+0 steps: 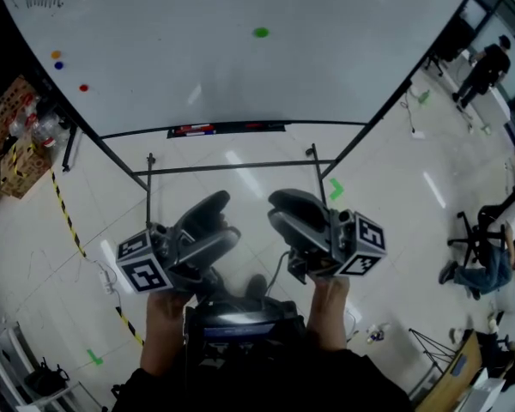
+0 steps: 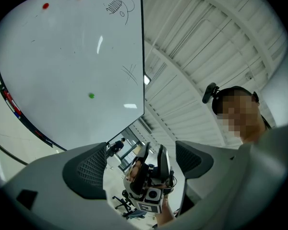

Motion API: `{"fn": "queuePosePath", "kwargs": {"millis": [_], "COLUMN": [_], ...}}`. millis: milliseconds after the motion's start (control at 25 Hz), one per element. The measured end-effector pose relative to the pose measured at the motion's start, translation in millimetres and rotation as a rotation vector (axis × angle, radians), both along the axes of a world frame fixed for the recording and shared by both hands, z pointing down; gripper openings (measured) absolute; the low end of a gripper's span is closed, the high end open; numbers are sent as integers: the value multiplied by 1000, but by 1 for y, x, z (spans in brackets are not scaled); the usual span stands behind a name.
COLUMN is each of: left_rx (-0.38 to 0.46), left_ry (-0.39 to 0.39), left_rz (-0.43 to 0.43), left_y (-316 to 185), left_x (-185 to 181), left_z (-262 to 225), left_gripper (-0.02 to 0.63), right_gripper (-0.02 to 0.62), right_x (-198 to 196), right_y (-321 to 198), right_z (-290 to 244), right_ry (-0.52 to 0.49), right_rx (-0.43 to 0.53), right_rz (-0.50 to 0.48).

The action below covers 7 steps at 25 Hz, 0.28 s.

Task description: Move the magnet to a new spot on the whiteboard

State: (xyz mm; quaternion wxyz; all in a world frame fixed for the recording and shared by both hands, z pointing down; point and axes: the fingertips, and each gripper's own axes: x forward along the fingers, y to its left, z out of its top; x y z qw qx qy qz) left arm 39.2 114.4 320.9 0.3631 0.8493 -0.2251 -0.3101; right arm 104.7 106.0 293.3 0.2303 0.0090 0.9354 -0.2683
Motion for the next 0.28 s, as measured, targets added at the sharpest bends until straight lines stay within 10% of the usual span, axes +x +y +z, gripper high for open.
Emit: {"fn": "queuePosePath", "kwargs": {"millis": [280], "left_rx": [2], "left_ry": [-3], "left_rz": [8], "left_y": [3], "left_x": [3], "left_z": [-3], "left_gripper": [443], "right_gripper": [130], "right_x": [2], "right_y": [4], "right_z": [-4], "right_ry": [-1], "right_rx": [6], "right_rz": [5]}}
